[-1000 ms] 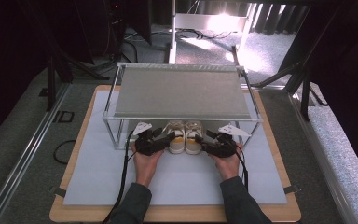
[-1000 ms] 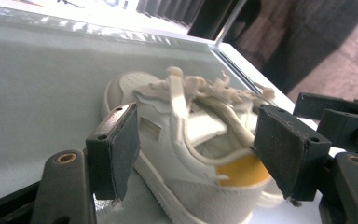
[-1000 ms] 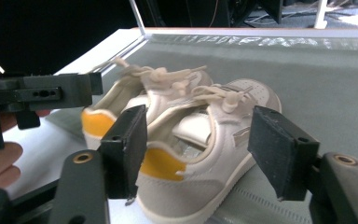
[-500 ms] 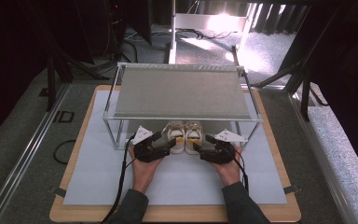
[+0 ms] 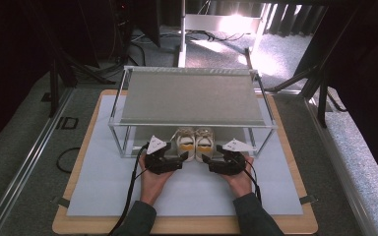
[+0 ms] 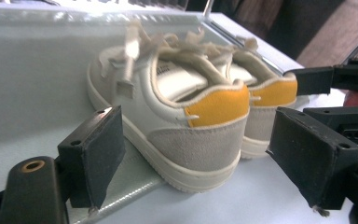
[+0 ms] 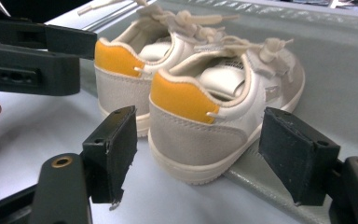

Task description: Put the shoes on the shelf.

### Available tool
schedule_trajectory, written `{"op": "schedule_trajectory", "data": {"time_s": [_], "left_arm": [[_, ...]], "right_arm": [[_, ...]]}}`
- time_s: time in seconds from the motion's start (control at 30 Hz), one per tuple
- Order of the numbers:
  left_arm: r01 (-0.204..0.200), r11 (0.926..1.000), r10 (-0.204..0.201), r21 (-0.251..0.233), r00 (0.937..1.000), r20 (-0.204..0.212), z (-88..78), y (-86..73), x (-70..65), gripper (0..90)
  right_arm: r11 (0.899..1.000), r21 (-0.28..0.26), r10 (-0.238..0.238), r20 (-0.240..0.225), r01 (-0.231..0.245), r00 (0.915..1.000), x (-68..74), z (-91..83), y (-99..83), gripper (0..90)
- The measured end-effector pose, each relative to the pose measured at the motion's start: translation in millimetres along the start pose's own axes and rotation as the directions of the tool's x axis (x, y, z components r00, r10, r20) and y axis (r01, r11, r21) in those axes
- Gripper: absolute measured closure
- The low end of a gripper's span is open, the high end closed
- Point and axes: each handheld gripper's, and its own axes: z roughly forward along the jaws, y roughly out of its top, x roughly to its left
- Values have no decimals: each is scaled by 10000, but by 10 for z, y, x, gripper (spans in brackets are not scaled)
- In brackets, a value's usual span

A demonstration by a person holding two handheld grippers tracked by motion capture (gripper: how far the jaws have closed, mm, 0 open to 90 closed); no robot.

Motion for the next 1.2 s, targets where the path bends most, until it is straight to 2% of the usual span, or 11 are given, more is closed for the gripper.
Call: {"op": "schedule_trajectory", "data": {"time_s": [0.27, 0.6, 0.73, 0.97, 1.1, 1.17, 1.2], "left_arm": [[6, 9999, -4, 154, 9999, -121, 24, -27, -34, 170], [-246, 9986, 261, 458, 9992, -316, 86, -41, -48, 170], [-174, 9984, 192, 539, 9992, -344, 125, -44, -49, 170], [-274, 9968, 303, 746, 9988, -382, 193, -26, -76, 171], [-244, 9950, 297, 965, 9981, -538, 251, -1, -68, 170], [-209, 9937, 255, 1102, 9988, -409, 288, -3, -62, 171], [-263, 9926, 323, 1185, 9983, -492, 304, -8, -70, 171]], "right_arm": [[9999, 143, -28, 102, 27, 9999, 11, 36, -19, 258], [9998, 208, -46, 244, 41, 9997, 29, 90, -41, 257], [9996, 271, -98, 311, 90, 9995, 27, 113, -43, 255], [9995, 306, 32, 365, -43, 9993, 20, 144, -37, 255], [9991, 416, 93, 366, -108, 9993, 17, 178, -38, 245], [9988, 477, 101, 406, -121, 9991, 13, 201, -42, 243], [9985, 521, 133, 404, -154, 9991, 8, 216, -47, 238]]}}
